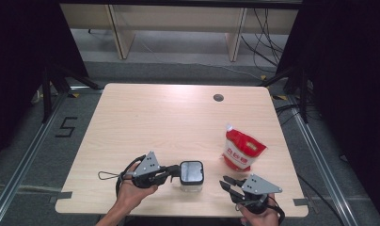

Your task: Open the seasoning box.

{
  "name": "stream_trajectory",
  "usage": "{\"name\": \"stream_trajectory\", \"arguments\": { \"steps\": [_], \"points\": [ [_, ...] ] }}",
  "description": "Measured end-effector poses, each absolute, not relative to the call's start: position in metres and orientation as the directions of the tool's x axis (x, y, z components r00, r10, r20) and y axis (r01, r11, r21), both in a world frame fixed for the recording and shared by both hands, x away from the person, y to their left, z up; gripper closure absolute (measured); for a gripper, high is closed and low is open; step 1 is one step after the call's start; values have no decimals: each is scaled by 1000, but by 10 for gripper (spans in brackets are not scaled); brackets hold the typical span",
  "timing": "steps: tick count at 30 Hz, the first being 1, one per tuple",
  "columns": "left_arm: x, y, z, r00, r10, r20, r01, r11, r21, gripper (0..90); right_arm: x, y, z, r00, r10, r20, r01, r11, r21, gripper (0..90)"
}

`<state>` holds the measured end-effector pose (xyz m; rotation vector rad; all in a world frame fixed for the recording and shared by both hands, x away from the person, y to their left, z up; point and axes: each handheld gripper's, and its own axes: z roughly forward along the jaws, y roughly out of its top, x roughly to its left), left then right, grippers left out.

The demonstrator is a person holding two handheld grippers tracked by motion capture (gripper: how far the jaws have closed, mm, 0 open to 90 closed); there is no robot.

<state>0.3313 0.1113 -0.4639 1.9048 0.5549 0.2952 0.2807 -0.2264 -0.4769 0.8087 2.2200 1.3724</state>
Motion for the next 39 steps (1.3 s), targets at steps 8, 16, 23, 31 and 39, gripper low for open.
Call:
{"name": "stream_trajectory", "arguments": {
  "steps": [8,16,23,31,39],
  "points": [
    [330,113,-463,856,516,-40,237,-322,916,892,283,-217,-476,-768,638,-53,245,370,896,798],
    [330,115,-463,854,518,-35,233,-322,917,892,285,-213,-476,-777,625,-70,226,382,896,814],
    [331,116,-464,857,514,-37,229,-314,921,892,286,-209,-477,-788,613,-62,222,376,899,825],
    [330,117,-466,852,521,-53,237,-293,926,892,289,-206,-475,-790,605,-103,187,397,899,843],
    [332,119,-469,858,508,-70,235,-268,934,891,289,-199,-475,-798,599,-73,209,388,898,859]
  ]
}}
